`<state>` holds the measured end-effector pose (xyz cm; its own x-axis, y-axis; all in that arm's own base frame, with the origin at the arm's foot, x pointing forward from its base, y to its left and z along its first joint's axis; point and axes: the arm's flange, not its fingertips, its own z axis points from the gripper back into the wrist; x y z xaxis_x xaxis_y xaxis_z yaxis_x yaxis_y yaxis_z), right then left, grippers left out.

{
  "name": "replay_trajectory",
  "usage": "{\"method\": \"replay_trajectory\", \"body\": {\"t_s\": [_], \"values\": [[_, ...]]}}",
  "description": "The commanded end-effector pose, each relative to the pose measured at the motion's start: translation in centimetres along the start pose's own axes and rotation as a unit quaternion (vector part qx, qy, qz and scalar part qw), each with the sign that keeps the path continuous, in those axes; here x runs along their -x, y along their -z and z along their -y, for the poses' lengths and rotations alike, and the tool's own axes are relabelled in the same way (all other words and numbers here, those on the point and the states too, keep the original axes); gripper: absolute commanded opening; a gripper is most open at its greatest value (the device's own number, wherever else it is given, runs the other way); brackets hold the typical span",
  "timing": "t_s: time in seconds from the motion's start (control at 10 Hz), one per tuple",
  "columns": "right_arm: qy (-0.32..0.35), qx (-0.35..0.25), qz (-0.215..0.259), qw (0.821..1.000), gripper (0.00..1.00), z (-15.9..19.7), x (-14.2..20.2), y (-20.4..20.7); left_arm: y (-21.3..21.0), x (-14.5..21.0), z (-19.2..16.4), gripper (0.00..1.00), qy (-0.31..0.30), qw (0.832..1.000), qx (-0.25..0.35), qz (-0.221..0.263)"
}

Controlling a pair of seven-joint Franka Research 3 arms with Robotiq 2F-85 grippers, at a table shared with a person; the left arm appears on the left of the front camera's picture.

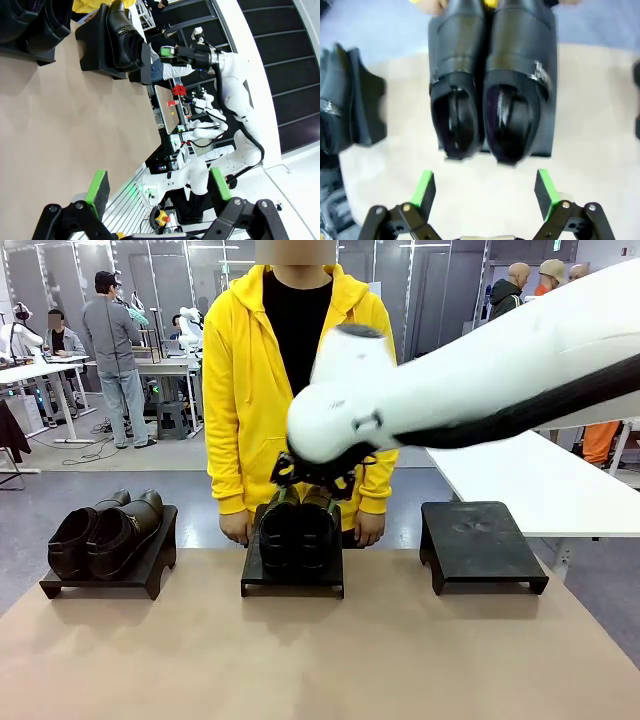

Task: Place the shoes on the stand as instructed by the person.
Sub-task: Pick up another pair of Shoes and place it on the Shoes Stand indicated by the person.

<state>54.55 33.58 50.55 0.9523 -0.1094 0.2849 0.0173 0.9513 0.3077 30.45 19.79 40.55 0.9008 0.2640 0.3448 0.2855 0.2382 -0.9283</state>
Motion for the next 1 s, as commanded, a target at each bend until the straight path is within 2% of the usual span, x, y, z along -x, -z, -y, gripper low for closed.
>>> {"method": "replay_trajectory", "body": {"t_s": [0.0, 0.2, 0.4, 0.6, 0.7, 0.9], "values": [[0.034, -0.088, -0.078, 0.992, 1.0, 7.6, 1.0, -3.0, 0.0, 0.1, 0.1, 1.0, 0.009, 1.0, 0.01, 0.003], [0.054, -0.168, -0.116, 0.977, 1.0, 14.7, 2.1, -5.2, 0.0, 0.1, 0.1, 1.0, 0.009, 1.0, 0.01, 0.003], [0.098, -0.243, -0.13, 0.956, 1.0, 22.0, 3.1, -6.8, 0.0, 0.1, 0.1, 1.0, 0.009, 1.0, 0.01, 0.003], [0.183, -0.306, -0.104, 0.929, 1.0, 30.2, 5.2, -9.1, 0.0, 0.1, 0.1, 1.0, 0.009, 1.0, 0.01, 0.003], [0.25, -0.311, -0.088, 0.913, 1.0, 34.6, 7.2, -10.8, 0.0, 0.1, 0.1, 1.0, 0.009, 1.0, 0.01, 0.003], [0.326, -0.338, -0.063, 0.881, 1.0, 41.3, 11.2, -12.1, 0.0, 0.1, 0.1, 1.0, 0.009, 1.0, 0.01, 0.003]]}}
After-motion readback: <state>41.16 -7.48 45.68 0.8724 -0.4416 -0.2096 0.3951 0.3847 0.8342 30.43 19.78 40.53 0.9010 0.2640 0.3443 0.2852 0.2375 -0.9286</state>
